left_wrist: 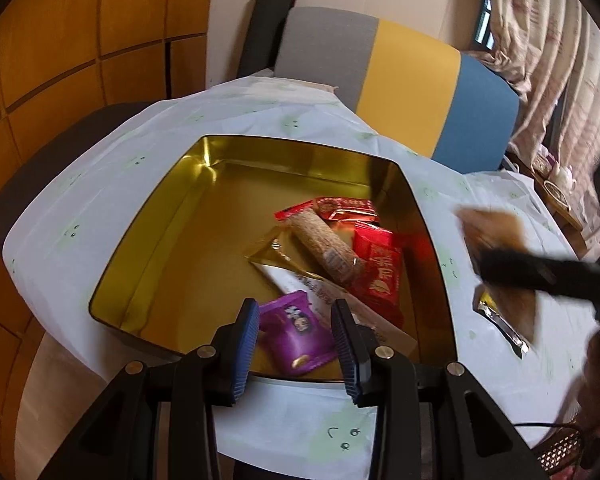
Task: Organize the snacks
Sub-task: 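Carry the brown pastry packet over the tin and open the right tool, then move the left tool to the snack pile and grasp the yellow packet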
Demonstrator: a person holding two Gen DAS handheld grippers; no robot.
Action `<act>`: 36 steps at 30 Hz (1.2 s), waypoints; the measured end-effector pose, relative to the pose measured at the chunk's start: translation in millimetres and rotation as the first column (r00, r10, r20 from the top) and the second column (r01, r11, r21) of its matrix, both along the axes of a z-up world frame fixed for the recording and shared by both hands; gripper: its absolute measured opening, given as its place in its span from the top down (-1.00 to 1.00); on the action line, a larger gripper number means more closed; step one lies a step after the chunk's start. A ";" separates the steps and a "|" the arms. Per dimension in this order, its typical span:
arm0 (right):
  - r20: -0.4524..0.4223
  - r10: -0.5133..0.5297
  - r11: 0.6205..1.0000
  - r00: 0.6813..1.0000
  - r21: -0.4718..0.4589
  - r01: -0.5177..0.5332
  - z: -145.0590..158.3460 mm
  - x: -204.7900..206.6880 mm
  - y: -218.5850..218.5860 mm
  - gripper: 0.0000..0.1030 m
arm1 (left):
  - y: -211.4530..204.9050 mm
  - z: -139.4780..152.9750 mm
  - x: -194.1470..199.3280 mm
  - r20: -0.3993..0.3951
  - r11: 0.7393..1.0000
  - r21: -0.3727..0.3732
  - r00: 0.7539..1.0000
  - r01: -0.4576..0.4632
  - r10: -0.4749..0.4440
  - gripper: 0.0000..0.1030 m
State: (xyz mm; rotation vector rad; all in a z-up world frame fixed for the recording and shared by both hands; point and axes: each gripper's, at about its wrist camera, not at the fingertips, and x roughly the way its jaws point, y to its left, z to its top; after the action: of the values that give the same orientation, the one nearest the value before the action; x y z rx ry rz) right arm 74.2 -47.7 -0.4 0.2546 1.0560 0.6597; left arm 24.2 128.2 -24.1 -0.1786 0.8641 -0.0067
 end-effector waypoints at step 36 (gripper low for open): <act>0.249 -0.103 0.917 0.963 -0.351 0.189 -4.8 -66.4 -101.7 -0.61 | -36.0 13.7 -6.6 0.016 0.993 0.061 0.994 0.105 -0.106 0.27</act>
State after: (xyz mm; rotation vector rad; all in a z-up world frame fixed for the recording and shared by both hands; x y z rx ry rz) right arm 7.8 -149.3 -5.2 -0.0721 0.9108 0.3309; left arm 17.6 92.1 -10.4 -0.0763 0.8528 -0.0815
